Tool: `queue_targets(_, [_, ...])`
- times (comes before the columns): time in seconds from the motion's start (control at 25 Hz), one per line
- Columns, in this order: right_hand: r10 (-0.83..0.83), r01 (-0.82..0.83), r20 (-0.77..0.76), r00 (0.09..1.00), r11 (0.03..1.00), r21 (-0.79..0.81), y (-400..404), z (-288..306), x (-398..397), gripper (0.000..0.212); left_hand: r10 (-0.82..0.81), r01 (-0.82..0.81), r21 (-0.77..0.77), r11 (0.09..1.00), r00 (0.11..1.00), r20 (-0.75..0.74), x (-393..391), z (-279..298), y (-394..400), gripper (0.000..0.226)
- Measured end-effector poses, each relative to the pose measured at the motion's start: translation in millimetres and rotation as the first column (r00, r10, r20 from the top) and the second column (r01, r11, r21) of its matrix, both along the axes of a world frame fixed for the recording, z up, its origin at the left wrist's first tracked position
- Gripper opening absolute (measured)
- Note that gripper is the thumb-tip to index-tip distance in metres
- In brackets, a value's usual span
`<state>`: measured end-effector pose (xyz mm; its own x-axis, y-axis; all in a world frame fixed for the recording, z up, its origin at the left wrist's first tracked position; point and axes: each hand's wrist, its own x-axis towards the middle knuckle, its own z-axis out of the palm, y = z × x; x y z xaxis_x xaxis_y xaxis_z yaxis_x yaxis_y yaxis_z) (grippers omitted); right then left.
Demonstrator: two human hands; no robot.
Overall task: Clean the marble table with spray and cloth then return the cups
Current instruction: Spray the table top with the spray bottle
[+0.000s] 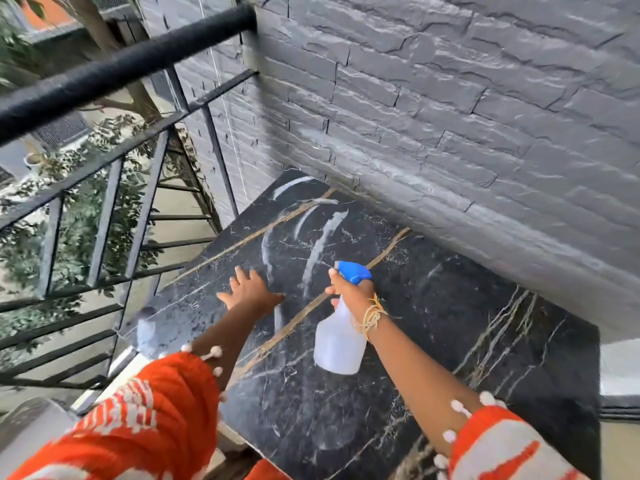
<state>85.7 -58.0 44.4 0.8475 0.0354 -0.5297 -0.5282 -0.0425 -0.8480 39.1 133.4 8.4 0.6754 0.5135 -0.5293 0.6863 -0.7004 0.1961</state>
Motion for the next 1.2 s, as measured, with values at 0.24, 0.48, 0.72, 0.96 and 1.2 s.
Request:
queue_targets(0.24, [-0.020,0.017,-0.054,0.998,0.998,-0.058,47,-3,64,0.031,0.003,-0.008,-0.058,0.998,0.997,-0.077,35,-7,24,0.142])
queue_targets(0.48, [0.021,-0.027,-0.042,0.999,0.987,-0.157,73,-8,113,0.023,0.081,-0.105,-0.112,0.988,0.977,-0.195,51,-17,12,0.166])
queue_targets(0.72, [0.166,-0.177,-0.134,0.977,0.982,-0.072,86,-11,137,0.033,0.132,-0.139,-0.003,0.990,0.945,-0.299,70,-15,-2,0.156])
queue_targets(0.96, [-0.088,0.082,-0.066,0.994,0.992,-0.098,91,-20,138,0.039,0.122,-0.115,0.043,0.993,0.930,-0.345,78,-14,-10,0.154])
queue_targets(1.2, [-0.048,0.044,-0.062,0.997,0.996,-0.073,62,-13,148,0.036,-0.017,0.030,0.031,0.999,0.934,-0.358,74,-4,-8,0.157])
